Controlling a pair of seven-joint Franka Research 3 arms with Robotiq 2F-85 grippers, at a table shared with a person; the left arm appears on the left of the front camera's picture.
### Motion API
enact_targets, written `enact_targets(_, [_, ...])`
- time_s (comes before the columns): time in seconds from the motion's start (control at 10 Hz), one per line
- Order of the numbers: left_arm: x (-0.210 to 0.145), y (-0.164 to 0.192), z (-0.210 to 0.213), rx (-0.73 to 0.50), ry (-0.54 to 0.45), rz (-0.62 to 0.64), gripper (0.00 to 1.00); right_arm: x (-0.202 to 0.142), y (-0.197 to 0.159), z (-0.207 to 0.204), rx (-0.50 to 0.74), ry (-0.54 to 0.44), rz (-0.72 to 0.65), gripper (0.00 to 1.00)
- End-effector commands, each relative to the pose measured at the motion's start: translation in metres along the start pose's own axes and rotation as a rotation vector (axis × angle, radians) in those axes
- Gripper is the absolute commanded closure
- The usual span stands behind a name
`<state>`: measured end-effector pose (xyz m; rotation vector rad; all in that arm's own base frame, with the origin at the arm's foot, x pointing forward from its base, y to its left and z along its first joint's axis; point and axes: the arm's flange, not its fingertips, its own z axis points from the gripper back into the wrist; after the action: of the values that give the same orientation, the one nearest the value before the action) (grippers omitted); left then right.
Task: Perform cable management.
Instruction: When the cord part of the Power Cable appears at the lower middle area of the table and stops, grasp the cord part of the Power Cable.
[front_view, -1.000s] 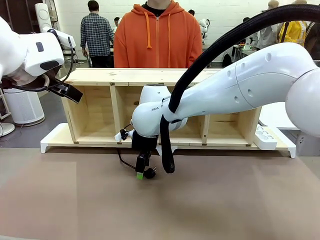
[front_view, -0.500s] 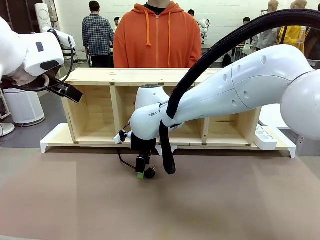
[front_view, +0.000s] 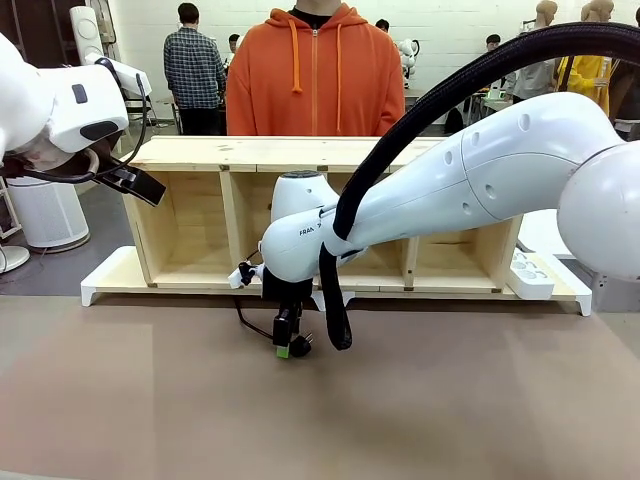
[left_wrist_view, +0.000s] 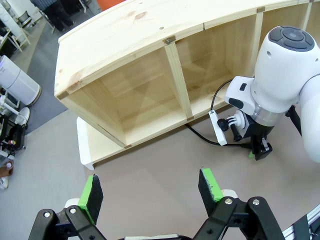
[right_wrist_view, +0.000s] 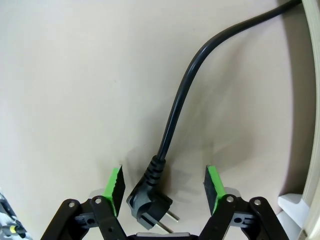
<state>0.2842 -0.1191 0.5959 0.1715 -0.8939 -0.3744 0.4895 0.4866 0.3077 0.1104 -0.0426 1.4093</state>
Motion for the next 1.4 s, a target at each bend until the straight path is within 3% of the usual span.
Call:
enact_targets(0.0, [0.0008,-0.0005,-0.0016,0.002,-0.012,-0.002,0.0,0.0051,-0.0027,-0.0025,-0.026,-0.016,0.01,0.27])
enact_targets(0.3, [0.0008,-0.0005,-0.0016,0.002,-0.012,-0.002,0.0,0.0049,-0.0036,-0.0028,-0.039,-0.011,0.007,0.27])
enact_targets(0.4, [0.0008,-0.0005,-0.0016,0.002,-0.012,-0.002,0.0,0.0046,-0.004,-0.0027,-0.049,-0.002,0.005,0.44])
enact_targets(0.5, [0.0008,-0.0005,-0.0016,0.002,-0.012,-0.002,0.0,0.0042,-0.0038,-0.0027,-0.049,0.005,0.001,0.47])
enact_targets(0.6, [0.0008,-0.0005,-0.0016,0.002,-0.012,-0.002,0.0,0.0043,-0.004,-0.0028,-0.046,0.006,-0.004,0.64])
enact_targets(0.7, [0.0008,-0.0005,-0.0016,0.002,-0.012,-0.002,0.0,0.0045,-0.0044,-0.0023,-0.044,0.006,-0.005,0.67])
enact_targets(0.8, [0.0008,-0.0005,-0.0016,0.002,-0.012,-0.002,0.0,0.0045,-0.0047,-0.0021,-0.043,0.005,-0.006,0.84])
enact_targets(0.9, [0.0008,-0.0005,-0.0016,0.002,-0.012,-0.002,0.0,0.0045,-0.0051,-0.0023,-0.04,0.003,-0.006,0.87])
enact_targets(1.0, [0.0008,-0.0005,-0.0016,0.002,-0.012,-0.002,0.0,0.0045,-0.0051,-0.0023,-0.038,0.003,-0.007,1.0])
enact_targets(1.3, [0.0008,-0.0005,-0.0016,0.002,-0.012,-0.002,0.0,0.0032,-0.0054,-0.0026,-0.034,0.008,-0.016,1.0])
